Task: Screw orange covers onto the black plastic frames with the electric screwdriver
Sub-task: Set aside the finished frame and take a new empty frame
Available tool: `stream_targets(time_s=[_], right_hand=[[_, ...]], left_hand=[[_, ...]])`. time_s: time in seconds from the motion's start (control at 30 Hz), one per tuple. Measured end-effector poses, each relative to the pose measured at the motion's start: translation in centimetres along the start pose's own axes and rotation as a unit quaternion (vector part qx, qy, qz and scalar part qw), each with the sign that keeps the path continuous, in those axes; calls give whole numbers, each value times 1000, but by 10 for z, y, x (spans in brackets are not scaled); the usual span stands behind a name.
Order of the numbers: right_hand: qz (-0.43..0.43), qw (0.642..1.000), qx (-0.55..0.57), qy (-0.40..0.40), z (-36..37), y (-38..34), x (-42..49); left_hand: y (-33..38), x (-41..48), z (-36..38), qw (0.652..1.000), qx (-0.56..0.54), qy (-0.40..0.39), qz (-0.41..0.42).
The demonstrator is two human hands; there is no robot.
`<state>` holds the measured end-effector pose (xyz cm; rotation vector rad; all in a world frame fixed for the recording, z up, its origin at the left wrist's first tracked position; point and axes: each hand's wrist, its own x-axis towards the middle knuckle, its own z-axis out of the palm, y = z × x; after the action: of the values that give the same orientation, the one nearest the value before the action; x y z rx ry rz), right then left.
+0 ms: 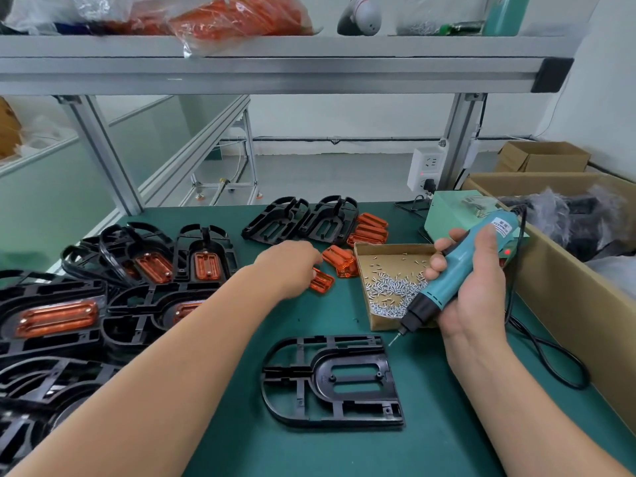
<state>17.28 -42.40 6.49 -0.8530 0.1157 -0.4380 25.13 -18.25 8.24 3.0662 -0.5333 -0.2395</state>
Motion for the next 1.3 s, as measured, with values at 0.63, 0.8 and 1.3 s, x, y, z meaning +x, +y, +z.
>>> stream_targets(time_s=[0.63, 0.8, 1.3], right_hand=[[14, 1000, 6, 0, 4, -1, -3], [26, 999, 16, -11, 3, -1, -4], [35, 999, -4, -34, 8, 1, -8]], left_hand=[[21, -80, 9, 923, -367, 100, -51], [22, -108, 18, 866, -500, 26, 17], [29, -112, 19, 865, -501, 37, 12]])
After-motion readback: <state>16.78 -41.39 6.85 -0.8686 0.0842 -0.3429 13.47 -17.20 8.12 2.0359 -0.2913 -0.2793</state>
